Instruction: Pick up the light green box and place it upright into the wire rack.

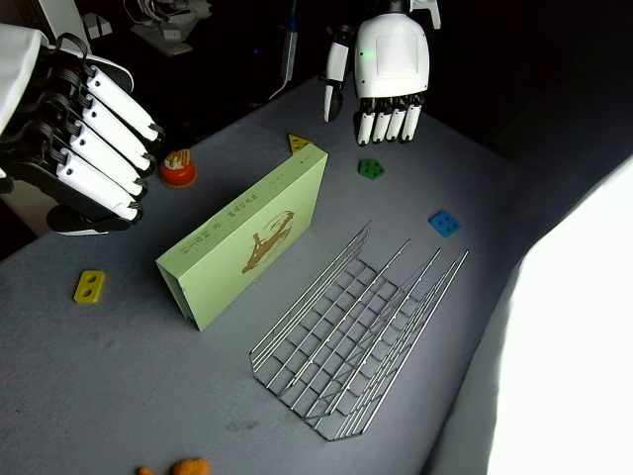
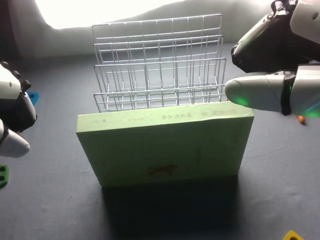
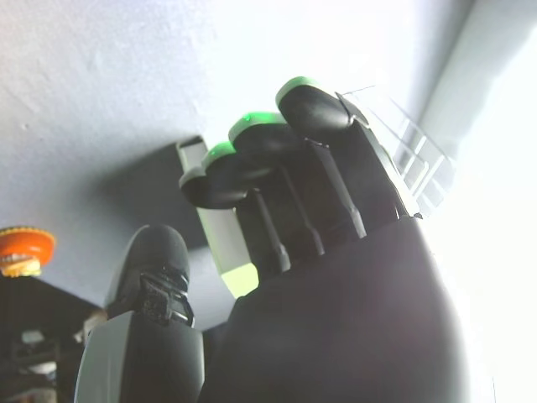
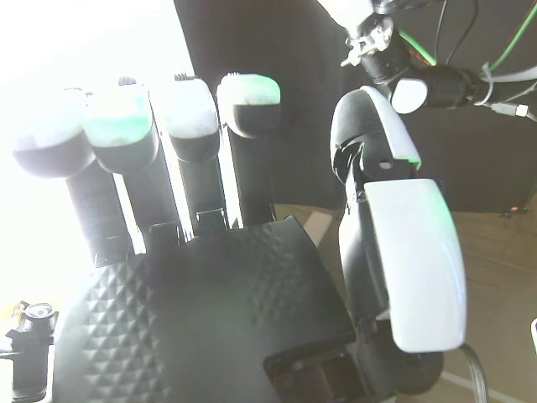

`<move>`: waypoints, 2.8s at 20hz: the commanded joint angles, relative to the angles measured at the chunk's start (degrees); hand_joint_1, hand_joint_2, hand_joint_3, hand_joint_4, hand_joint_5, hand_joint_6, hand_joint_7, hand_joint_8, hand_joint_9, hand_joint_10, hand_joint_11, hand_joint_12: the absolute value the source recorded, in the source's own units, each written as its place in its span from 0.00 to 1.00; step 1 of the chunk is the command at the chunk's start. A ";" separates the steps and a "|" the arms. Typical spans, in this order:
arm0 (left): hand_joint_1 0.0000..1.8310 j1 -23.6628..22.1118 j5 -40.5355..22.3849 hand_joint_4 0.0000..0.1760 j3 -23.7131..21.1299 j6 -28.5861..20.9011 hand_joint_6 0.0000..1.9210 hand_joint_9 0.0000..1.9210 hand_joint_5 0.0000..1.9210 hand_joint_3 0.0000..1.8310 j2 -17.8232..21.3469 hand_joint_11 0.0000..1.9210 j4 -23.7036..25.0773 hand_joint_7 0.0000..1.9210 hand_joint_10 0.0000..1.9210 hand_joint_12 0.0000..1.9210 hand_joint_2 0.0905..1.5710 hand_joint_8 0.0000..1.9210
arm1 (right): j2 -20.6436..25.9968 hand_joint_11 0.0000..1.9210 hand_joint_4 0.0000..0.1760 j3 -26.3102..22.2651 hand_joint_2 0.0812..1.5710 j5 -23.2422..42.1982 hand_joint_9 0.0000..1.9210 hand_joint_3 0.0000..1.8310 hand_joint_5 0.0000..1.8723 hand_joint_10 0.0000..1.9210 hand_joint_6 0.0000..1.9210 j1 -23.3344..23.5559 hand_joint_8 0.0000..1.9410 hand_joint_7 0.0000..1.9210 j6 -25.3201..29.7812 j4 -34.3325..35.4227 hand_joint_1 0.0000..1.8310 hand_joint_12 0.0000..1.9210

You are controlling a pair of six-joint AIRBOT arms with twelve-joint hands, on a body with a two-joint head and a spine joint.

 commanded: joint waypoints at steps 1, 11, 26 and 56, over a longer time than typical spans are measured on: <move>0.06 -0.40 3.55 0.39 0.07 0.18 0.07 0.08 0.08 0.09 0.15 0.00 0.53 0.11 0.10 0.23 0.72 0.03 | 0.18 0.00 0.00 -0.24 0.65 6.61 0.01 0.14 0.04 0.07 0.11 0.48 0.05 0.05 -0.33 0.87 0.14 0.09; 0.05 -0.71 3.56 0.34 -0.74 0.29 0.00 0.11 0.10 0.00 0.10 0.00 0.53 0.11 0.01 0.22 0.78 0.00 | -3.28 0.00 0.00 -3.17 0.73 9.32 0.03 0.01 0.08 0.02 0.02 -3.43 0.00 0.07 -21.56 14.34 0.14 0.04; 0.02 -0.17 3.57 0.29 -0.78 0.32 0.00 0.07 0.08 0.00 0.14 0.00 0.53 0.08 0.00 0.20 0.79 0.00 | -14.33 0.00 0.00 1.30 0.73 2.68 0.03 0.00 0.05 0.01 0.00 -2.59 0.00 0.04 -33.47 38.44 0.12 0.00; 0.14 -0.20 3.61 0.23 -1.50 0.66 0.00 0.08 0.03 0.00 0.31 0.00 0.53 0.08 0.00 0.19 0.79 0.00 | -29.23 0.00 0.00 15.54 0.66 0.89 0.08 0.01 0.06 0.00 0.00 -6.50 0.00 0.07 -36.64 50.51 0.24 0.11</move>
